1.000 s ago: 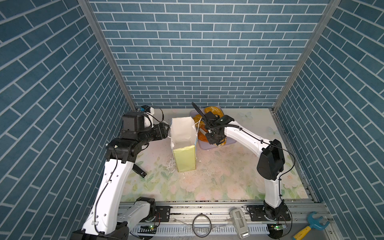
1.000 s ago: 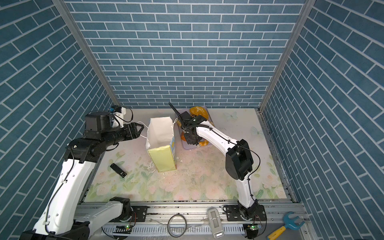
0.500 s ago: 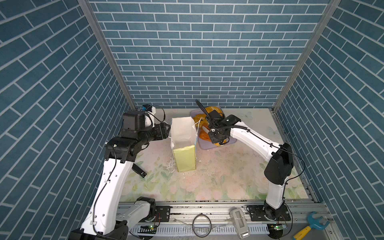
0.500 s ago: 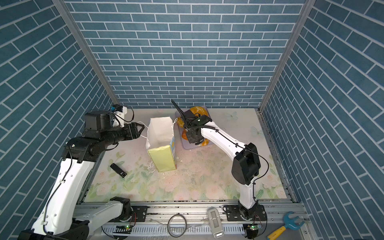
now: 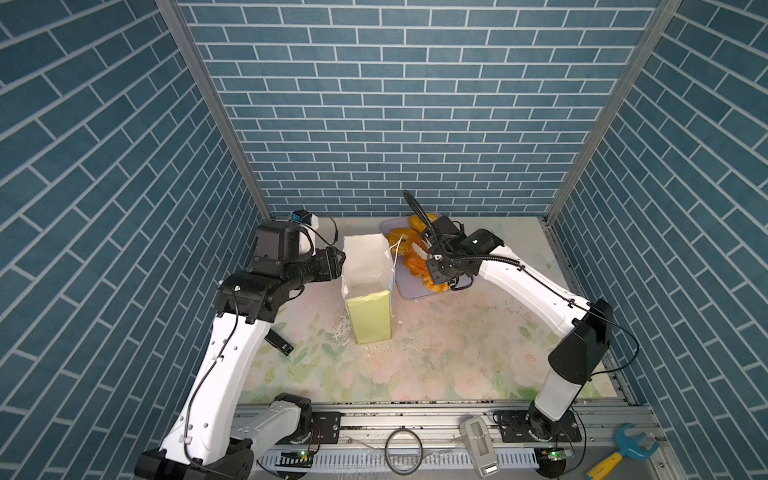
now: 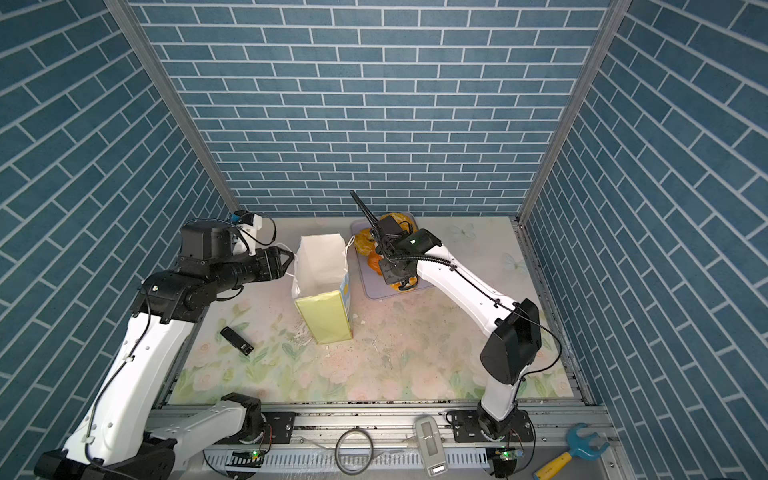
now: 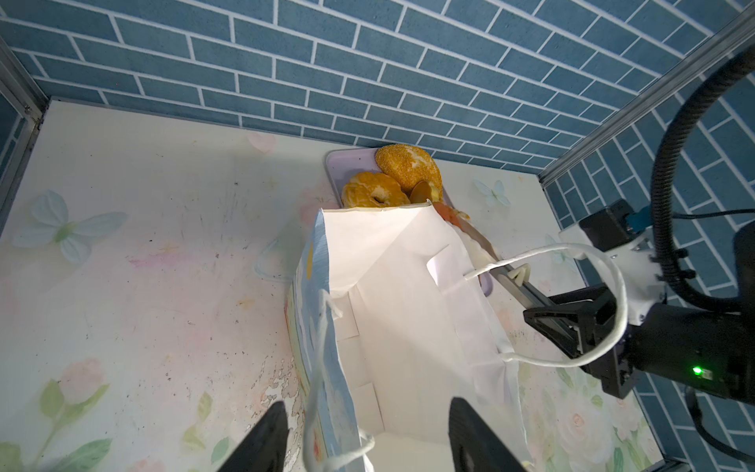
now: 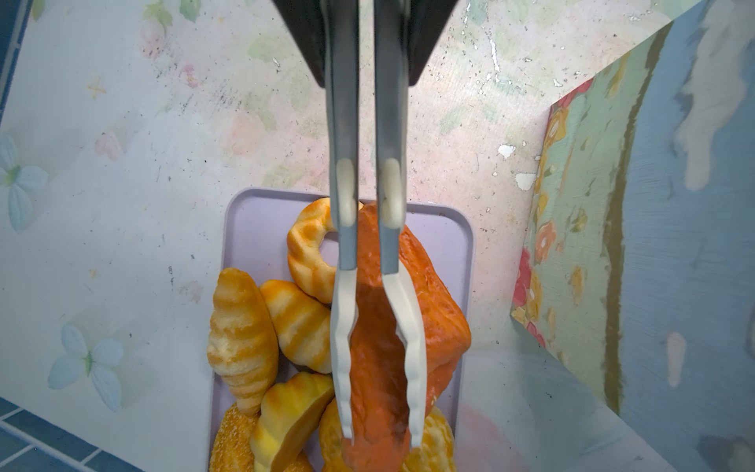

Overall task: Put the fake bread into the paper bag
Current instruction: 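Close the tongs on the orange loaf with the right gripper, then lift the orange loaf with the tongs and swing it toward the bag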

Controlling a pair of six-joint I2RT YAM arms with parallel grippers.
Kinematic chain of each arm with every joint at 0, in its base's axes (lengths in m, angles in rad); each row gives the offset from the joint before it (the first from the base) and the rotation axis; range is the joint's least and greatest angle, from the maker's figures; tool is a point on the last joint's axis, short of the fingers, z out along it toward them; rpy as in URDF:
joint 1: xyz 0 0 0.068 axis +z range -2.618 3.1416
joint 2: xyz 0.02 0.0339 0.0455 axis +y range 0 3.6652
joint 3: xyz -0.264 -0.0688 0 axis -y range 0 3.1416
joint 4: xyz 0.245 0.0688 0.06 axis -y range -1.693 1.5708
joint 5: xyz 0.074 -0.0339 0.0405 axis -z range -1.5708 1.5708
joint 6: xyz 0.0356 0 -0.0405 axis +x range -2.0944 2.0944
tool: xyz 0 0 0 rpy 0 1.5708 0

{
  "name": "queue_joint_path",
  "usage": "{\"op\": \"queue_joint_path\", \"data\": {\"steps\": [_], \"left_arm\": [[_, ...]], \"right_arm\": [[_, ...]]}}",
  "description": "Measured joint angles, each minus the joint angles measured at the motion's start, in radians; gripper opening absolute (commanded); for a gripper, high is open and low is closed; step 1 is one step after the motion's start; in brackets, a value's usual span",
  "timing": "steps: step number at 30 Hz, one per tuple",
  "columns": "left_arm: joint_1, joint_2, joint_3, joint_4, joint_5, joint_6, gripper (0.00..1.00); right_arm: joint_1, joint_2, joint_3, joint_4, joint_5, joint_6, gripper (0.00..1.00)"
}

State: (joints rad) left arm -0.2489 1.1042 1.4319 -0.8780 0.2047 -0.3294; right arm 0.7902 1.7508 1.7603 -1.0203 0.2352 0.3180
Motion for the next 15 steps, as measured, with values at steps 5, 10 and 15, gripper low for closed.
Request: {"op": "queue_joint_path", "data": {"steps": [5,10,15], "left_arm": [[-0.009,0.033,-0.005,0.005,-0.029,-0.023,0.43],[-0.011,0.044,-0.021,0.035,-0.066,-0.054,0.28],[-0.011,0.043,-0.031,0.085,-0.112,-0.085,0.12]], "right_arm": [[0.0,-0.023,0.002,-0.006,0.012,0.0,0.24],[0.0,-0.032,0.048,-0.032,0.033,-0.002,0.24],[-0.001,-0.032,0.144,-0.068,0.042,-0.01,0.24]]}}
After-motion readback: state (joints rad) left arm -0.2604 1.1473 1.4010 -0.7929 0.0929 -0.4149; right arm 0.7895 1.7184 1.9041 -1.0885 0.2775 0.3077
